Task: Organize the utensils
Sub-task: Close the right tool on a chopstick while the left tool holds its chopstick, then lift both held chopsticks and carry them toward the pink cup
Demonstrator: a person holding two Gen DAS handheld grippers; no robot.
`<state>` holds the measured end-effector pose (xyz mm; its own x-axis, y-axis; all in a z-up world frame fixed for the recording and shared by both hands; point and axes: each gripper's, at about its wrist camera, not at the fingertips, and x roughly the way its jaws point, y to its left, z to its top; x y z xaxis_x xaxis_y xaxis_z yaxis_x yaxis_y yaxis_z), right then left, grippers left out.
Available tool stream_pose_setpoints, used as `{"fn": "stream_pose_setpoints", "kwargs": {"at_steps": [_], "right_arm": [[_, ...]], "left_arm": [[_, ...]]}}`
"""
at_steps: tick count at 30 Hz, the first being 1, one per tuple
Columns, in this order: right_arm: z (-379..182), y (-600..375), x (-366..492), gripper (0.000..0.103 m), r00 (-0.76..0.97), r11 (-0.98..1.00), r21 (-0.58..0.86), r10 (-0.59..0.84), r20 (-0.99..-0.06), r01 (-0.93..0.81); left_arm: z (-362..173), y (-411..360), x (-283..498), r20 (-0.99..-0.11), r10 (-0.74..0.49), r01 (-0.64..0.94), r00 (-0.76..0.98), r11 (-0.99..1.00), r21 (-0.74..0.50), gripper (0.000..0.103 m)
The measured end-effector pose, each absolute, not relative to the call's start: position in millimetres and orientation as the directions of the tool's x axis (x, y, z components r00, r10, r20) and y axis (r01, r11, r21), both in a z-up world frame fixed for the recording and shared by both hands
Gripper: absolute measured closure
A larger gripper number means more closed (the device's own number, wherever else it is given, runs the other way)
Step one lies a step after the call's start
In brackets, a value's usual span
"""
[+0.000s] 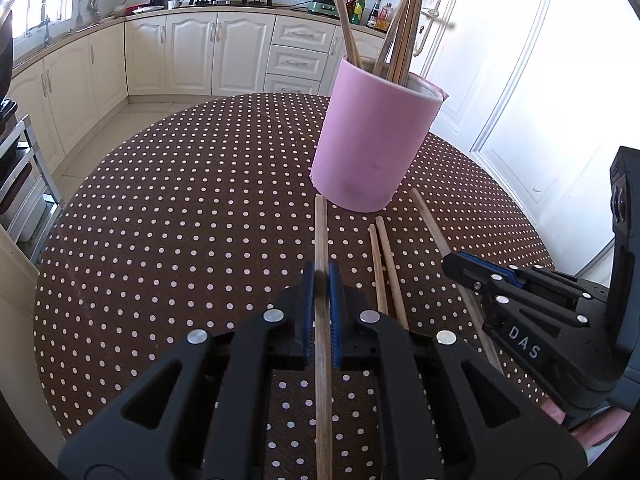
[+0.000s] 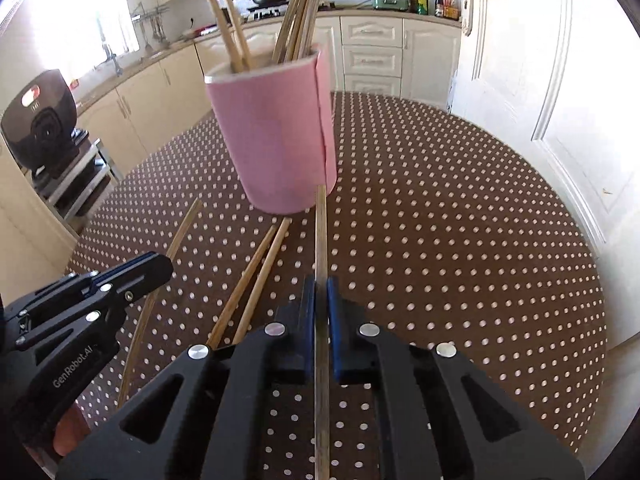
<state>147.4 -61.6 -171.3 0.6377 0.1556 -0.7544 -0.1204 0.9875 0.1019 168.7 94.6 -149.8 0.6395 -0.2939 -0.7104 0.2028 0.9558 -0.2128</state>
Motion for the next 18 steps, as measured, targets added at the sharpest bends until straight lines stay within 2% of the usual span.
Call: {"fn": "stream_pose_setpoints", "kwargs": {"at_steps": [18], "right_arm": [[-115.3,-90.8,123.9,0.098,0.762,0.967,0.201,0.246,-0.600,-0.153]], "left_arm": [[-94.6,78.0,149.4,-0.607,-0.309,0.238,0.732,0.951,-0.197,0.095]]}}
